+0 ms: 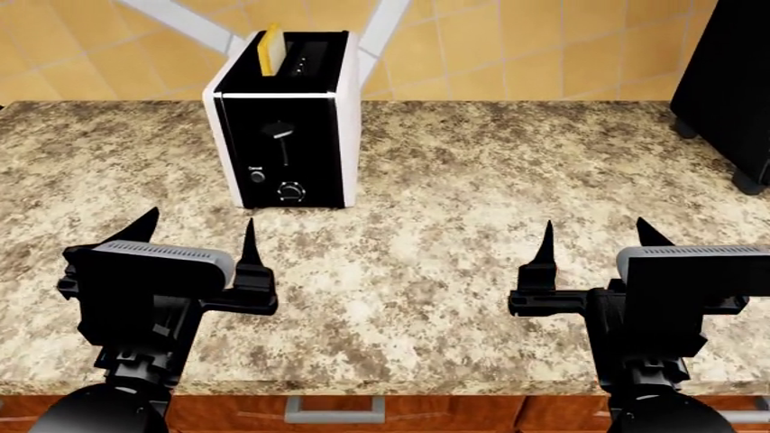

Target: Push down the lever of the toaster to turn it on.

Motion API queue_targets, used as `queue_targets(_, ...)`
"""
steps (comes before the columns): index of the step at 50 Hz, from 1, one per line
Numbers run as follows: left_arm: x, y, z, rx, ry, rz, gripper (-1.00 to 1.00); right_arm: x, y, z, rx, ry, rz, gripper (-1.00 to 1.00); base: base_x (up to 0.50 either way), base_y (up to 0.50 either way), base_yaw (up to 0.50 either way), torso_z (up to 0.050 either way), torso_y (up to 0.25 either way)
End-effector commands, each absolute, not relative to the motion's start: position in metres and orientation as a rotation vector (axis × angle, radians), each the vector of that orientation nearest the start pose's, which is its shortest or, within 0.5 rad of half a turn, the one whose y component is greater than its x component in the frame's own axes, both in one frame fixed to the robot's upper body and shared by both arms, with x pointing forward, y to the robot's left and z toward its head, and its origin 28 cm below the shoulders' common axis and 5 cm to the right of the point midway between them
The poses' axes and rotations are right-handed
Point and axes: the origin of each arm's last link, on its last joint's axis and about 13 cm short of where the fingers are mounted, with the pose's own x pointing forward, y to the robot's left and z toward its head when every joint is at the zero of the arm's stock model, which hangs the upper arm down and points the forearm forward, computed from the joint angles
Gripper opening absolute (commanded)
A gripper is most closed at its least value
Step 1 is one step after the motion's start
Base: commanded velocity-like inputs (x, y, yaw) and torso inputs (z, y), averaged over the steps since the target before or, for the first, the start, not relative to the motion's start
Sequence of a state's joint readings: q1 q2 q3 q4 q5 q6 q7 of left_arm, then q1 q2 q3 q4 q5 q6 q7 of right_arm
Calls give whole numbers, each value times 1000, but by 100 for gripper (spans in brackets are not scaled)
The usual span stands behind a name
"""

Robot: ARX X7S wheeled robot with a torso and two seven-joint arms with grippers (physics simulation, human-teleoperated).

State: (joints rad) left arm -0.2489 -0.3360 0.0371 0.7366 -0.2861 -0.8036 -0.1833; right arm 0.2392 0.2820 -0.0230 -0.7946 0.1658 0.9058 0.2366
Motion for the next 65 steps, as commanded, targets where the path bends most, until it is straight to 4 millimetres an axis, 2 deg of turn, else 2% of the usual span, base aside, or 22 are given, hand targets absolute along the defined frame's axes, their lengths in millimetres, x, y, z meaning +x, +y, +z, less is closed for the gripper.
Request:
queue_targets(1,213,237,163,149,-152,-27,100,208,-128,163,-171,-127,-123,100,500,0,0,0,0)
queue_targets(16,213,236,160,147,-145,-30,100,208,-127,162,-171,-126,-117,100,500,0,0,0,1)
queue_targets(33,212,235,154,112,-121,-28,100,208,-126,158,-154,-123,-112,100,10,0,0,0,1)
queue_targets(34,212,235,153,111,-123,-24,-100,208,-126,158,-154,-122,-113,100,0,0,0,0,0)
queue_targets(44,212,229,155,81,-129,-24,-100,208,-126,154,-149,-119,-113,100,0,0,0,0,0)
queue_targets(56,225,211,191,79,-181,-97,-100,207,-128,152,-137,-116,-113,100,0,0,0,0,0)
queue_targets(61,225,205,205,85,-214,-122,-100,207,-128,150,-133,-113,-113,100,0,0,0,0,0)
queue_targets(65,223,203,209,92,-229,-134,-100,207,-129,150,-130,-112,-115,100,0,0,0,0,0)
